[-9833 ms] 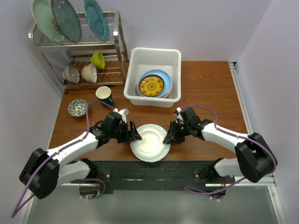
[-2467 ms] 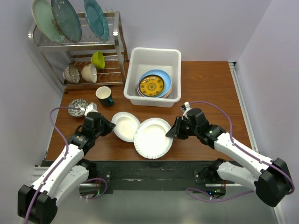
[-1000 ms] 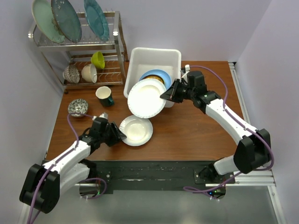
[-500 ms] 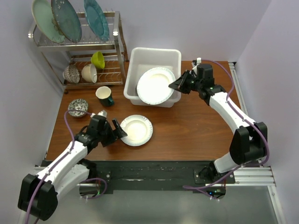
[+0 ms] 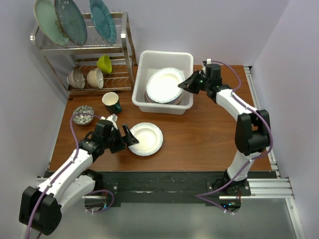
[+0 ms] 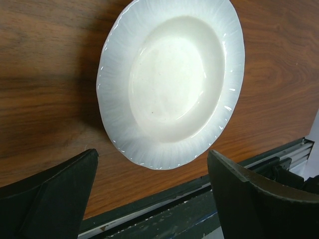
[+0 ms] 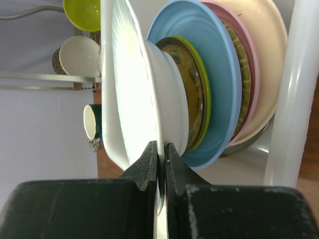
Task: Place the plates into the plastic bin on the countertop
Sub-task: Place the plate in the plastic bin.
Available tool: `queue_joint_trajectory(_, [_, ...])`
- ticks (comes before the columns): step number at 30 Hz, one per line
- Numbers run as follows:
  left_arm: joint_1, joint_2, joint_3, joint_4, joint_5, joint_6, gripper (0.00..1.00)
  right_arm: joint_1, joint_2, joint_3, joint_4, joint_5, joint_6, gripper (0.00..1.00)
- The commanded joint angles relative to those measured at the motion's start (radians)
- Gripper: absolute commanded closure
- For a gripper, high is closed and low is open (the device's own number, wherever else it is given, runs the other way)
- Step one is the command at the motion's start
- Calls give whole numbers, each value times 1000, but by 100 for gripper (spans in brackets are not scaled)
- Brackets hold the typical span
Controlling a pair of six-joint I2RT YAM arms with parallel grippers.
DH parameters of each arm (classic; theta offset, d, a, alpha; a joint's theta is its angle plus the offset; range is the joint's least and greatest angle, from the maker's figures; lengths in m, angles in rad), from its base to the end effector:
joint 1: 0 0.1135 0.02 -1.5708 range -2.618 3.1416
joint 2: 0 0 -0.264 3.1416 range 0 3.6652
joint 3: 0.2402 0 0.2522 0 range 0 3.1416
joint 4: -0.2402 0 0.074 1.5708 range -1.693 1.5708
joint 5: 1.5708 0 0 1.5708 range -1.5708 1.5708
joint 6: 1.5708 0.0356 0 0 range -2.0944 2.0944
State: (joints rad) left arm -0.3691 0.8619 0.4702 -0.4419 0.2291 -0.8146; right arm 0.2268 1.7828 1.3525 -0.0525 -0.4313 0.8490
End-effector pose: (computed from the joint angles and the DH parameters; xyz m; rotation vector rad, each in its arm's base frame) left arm 0.1561 -0.0691 0.1954 -0.4509 2.5017 -0.7897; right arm 0.4034 0.1084 0.2746 0.3915 2.1589 1.0832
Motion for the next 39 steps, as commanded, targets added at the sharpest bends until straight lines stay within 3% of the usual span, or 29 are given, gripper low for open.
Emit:
queue_joint_trajectory(1, [-5,-1,10,29,52,38,4,-9,39,112,232,-95,105,100])
queue_joint_trajectory(17, [-5,-15,-1,23,44,34,4,-9,113,88,185,-73,101,99])
queue_joint_trajectory(32, [-5,-8,-4,20,33,34,4,-21,69,-25,85,-43,15,80])
queue_joint_trajectory(39, [-5,-11,-18,23,21,15,4,-30,24,-75,68,-29,-13,59])
